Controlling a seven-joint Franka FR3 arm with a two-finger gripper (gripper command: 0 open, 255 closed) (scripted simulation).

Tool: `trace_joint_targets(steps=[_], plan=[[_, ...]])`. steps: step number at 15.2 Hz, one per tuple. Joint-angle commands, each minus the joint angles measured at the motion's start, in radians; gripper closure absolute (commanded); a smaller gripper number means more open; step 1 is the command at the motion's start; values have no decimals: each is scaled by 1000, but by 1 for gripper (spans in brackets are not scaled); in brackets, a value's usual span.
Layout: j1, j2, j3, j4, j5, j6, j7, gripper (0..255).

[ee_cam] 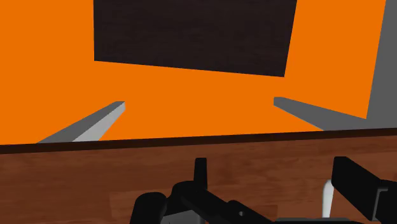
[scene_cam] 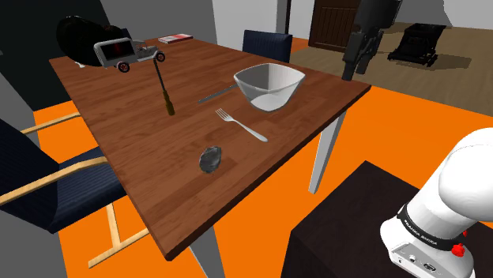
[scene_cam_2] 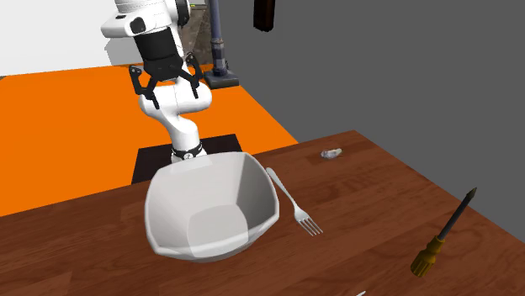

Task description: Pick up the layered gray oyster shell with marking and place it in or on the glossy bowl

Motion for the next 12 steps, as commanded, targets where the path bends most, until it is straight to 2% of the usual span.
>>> trace_joint_targets(steps=[1, 12], plan=[[0, 0, 0, 0, 0, 0, 0, 0], [68, 299, 217, 149, 113, 53, 252, 0]])
